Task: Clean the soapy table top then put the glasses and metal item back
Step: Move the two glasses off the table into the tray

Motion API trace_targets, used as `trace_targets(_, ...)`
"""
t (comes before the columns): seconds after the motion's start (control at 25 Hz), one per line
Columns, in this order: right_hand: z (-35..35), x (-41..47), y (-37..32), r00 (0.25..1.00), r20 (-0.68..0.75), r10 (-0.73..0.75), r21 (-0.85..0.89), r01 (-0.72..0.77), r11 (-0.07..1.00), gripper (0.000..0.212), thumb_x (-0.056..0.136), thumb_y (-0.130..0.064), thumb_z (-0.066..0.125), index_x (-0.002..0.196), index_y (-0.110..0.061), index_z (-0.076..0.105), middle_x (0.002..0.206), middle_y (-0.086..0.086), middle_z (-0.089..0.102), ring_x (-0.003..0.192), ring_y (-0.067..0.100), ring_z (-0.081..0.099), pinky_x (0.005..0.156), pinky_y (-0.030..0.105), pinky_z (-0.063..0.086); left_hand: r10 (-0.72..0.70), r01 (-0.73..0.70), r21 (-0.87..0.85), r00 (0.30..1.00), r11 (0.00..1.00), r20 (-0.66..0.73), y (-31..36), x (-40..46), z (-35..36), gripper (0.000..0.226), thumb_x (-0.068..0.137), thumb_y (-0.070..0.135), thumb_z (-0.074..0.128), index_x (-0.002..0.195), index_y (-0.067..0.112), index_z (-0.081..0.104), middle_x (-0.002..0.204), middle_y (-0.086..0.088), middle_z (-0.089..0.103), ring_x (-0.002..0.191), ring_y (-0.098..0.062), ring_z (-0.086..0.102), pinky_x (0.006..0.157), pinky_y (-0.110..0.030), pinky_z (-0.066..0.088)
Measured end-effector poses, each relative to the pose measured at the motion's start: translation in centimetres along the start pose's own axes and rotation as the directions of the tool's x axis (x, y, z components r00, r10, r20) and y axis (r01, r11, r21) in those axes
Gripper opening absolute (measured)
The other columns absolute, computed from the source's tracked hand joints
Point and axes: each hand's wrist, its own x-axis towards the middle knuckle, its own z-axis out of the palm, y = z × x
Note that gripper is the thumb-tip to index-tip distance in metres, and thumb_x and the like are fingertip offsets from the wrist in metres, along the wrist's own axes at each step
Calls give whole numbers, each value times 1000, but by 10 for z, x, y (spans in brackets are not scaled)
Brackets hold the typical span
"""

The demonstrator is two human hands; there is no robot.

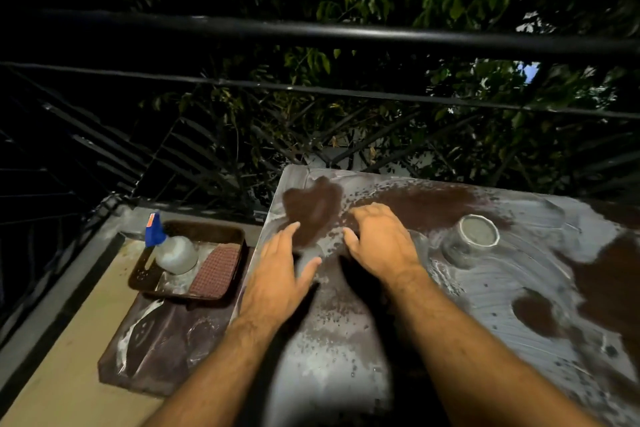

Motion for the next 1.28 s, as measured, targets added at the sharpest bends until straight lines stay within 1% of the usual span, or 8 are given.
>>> trace_targets(0.4,-34,-16,87,993,-33,115,19,-115,993,52,98,-42,49,141,-14,50,138,4,56,138,22,35,116,32,24,137,-137,0,986,991,97,73,22,45,68,96,45,60,154,25,31,154,3,44,143,-13,35,112,-28,32)
trace_targets(0.52,-39,-22,115,988,-35,148,24,-147,989,52,98,-43,49,142,-15,50,139,3,55,138,22,34,116,33,25,208,-217,43,965,975,159,91,27,61,64,97,25,58,154,26,30,156,0,42,145,-15,35,119,-34,34)
trace_targets(0.64,-42,-31,143,979,-40,199,28,-198,980,53,97,-44,52,143,-17,48,141,2,53,140,22,31,117,35,25,285,-351,174,904,920,317,102,36,75,91,83,0,60,158,34,21,165,1,29,153,-16,22,126,-35,23)
trace_targets(0.84,-36,-45,184,958,-39,282,54,-280,958,73,88,-50,63,149,-22,33,155,4,32,145,24,20,120,40,23,388,-733,419,654,536,649,110,57,104,108,88,-4,57,157,43,-12,171,-2,-11,156,-21,-13,121,-35,-12)
trace_targets(0.96,-26,-50,199,937,9,349,78,-349,934,92,80,-53,72,152,-26,21,163,3,14,149,27,13,121,44,22,353,-834,470,549,288,757,112,74,118,109,94,9,58,147,41,-31,167,-4,-23,151,-23,-26,116,-43,-21)
trace_targets(1.04,-16,-52,207,915,32,403,107,-404,908,101,77,-52,77,153,-29,15,164,1,8,149,26,13,119,45,23,331,-879,449,477,162,814,113,83,126,106,96,19,59,150,39,-30,165,-4,-26,148,-24,-29,115,-46,-23)
trace_targets(1.16,-2,-51,213,893,74,443,233,-448,863,112,72,-43,84,154,-32,8,163,1,14,147,24,22,116,45,25,298,-918,395,389,43,872,114,91,132,103,97,28,59,152,38,-28,162,-5,-31,148,-25,-29,114,-47,-24)
trace_targets(1.28,6,-47,215,845,43,533,432,-496,753,118,66,-37,90,150,-41,7,152,3,40,136,25,43,111,46,35,293,-937,348,329,-15,898,114,99,131,106,96,21,61,151,36,-28,166,-7,-27,153,-27,-24,114,-46,-23)
